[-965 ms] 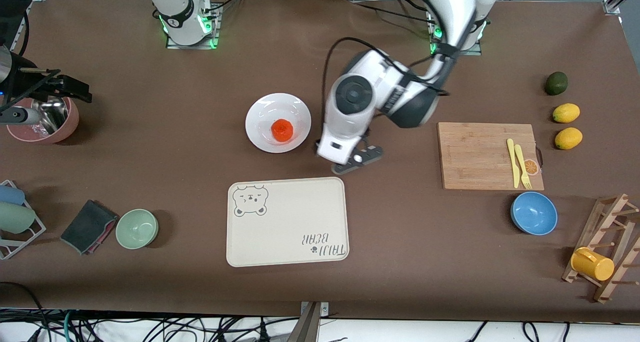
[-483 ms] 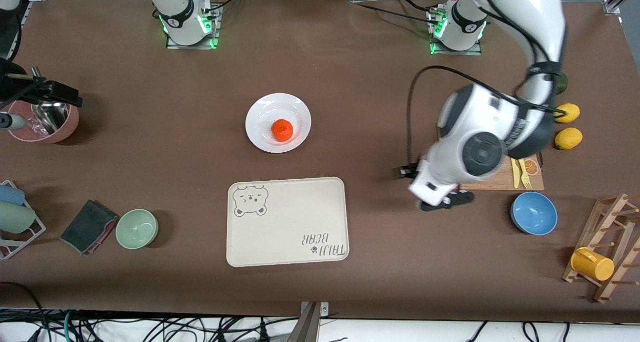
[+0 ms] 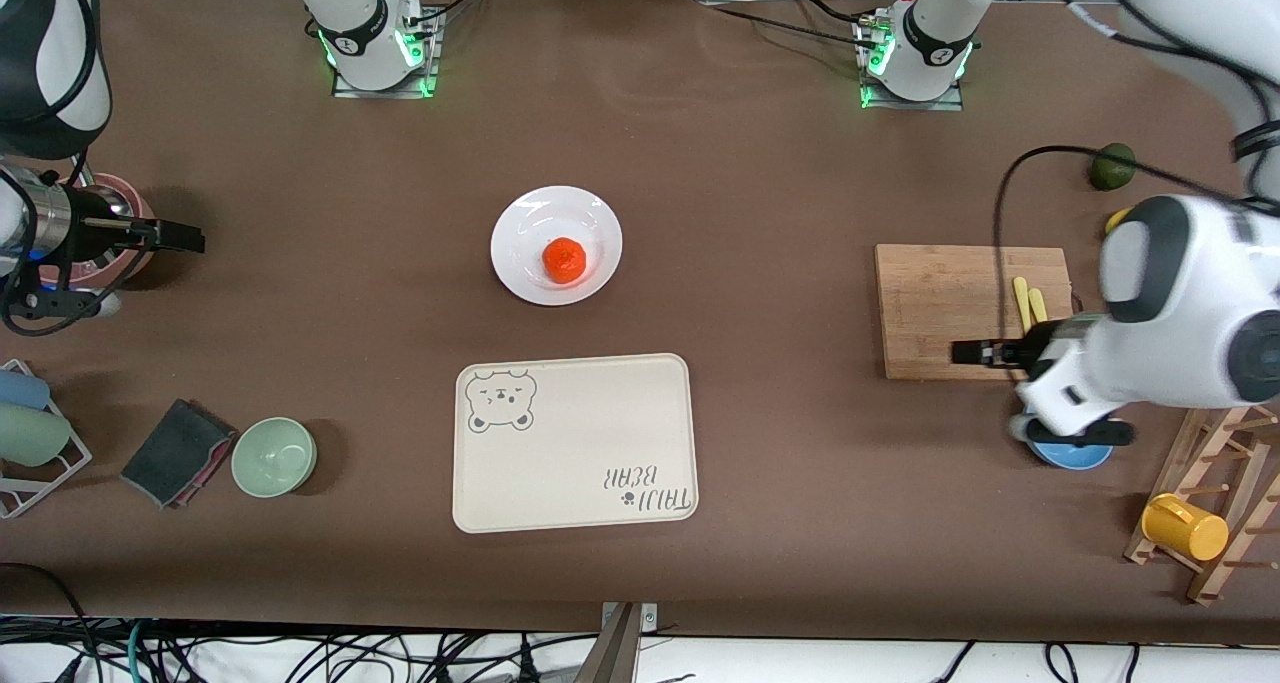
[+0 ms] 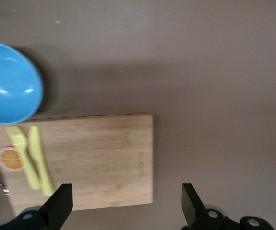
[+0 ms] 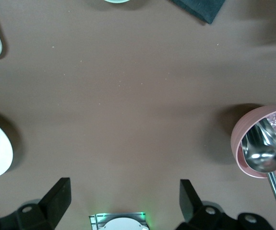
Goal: Place orange and plate with both arms
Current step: 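Withdraw the left gripper while the right gripper reaches toward the plate, then grip the white plate rim with the right gripper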
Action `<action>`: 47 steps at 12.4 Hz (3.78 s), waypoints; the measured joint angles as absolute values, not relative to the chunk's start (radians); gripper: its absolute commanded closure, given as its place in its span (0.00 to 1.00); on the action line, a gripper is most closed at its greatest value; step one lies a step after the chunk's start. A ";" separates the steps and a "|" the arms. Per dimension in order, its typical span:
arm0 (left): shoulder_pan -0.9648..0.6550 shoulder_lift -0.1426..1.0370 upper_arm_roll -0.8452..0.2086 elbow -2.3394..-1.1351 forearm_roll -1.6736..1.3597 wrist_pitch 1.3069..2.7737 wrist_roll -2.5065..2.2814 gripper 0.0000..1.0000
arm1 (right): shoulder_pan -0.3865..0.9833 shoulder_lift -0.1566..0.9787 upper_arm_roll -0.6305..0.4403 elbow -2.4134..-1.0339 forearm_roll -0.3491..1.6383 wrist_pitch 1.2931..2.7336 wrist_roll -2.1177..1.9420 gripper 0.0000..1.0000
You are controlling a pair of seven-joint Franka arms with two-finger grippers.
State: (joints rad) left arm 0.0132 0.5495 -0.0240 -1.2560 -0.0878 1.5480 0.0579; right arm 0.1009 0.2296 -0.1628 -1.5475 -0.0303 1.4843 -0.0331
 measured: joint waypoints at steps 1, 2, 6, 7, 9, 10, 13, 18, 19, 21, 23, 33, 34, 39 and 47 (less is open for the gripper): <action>0.043 0.519 -0.024 -1.262 -0.078 1.542 0.112 0.00 | 0.101 0.228 -0.153 -1.553 -0.019 1.484 -0.035 0.00; 0.056 0.478 -0.024 -1.283 -0.062 1.546 0.136 0.00 | 0.103 0.227 -0.131 -1.560 -0.004 1.488 -0.034 0.00; 0.041 0.210 -0.032 -1.513 -0.012 1.624 0.225 0.00 | 0.111 0.224 -0.074 -1.652 0.077 1.603 -0.026 0.00; 0.040 0.154 -0.032 -1.557 -0.012 1.628 0.261 0.00 | 0.111 0.225 -0.059 -1.687 0.102 1.652 -0.026 0.00; 0.042 0.073 -0.031 -1.619 -0.012 1.627 0.287 0.00 | 0.112 0.228 -0.028 -1.768 0.208 1.761 -0.026 0.00; 0.045 0.051 -0.030 -1.640 -0.012 1.628 0.289 0.00 | 0.112 0.229 -0.006 -1.808 0.247 1.822 -0.026 0.00; 0.050 0.034 -0.029 -1.667 -0.012 1.630 0.293 0.00 | 0.115 0.231 0.057 -1.942 0.374 2.015 -0.031 0.00; 0.051 0.035 -0.029 -1.675 -0.012 1.632 0.293 0.00 | 0.118 0.252 0.137 -2.128 0.583 2.236 -0.160 0.00; 0.051 0.035 -0.029 -1.676 -0.012 1.632 0.293 0.00 | 0.118 0.257 0.137 -2.146 0.671 2.236 -0.242 0.00; 0.054 0.036 -0.028 -1.676 -0.012 1.636 0.293 0.00 | 0.114 0.265 0.129 -2.197 0.837 2.236 -0.432 0.00; 0.057 0.041 -0.027 -1.677 -0.012 1.638 0.293 0.00 | 0.107 0.270 0.107 -2.261 0.925 2.236 -0.584 0.00; 0.057 0.050 -0.027 -1.677 -0.012 1.642 0.293 0.00 | 0.106 0.290 0.095 -2.435 1.247 2.234 -0.927 0.01; 0.057 0.051 -0.027 -1.677 -0.012 1.642 0.293 0.00 | 0.107 0.307 0.096 -2.435 1.290 2.234 -0.964 0.06; 0.058 0.060 -0.027 -1.678 -0.012 1.644 0.293 0.00 | 0.136 0.371 0.105 -2.432 1.413 2.273 -1.048 0.27; 0.070 0.064 -0.027 -1.678 -0.012 1.645 0.299 0.00 | 0.187 0.372 0.107 -2.421 1.453 2.305 -1.048 0.63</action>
State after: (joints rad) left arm 0.0701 0.0642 -0.0273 -1.6777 -0.0116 1.6447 0.2994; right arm 0.1867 0.3722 0.1071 -2.4214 1.4531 2.3048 -1.0483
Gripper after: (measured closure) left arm 0.000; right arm 0.436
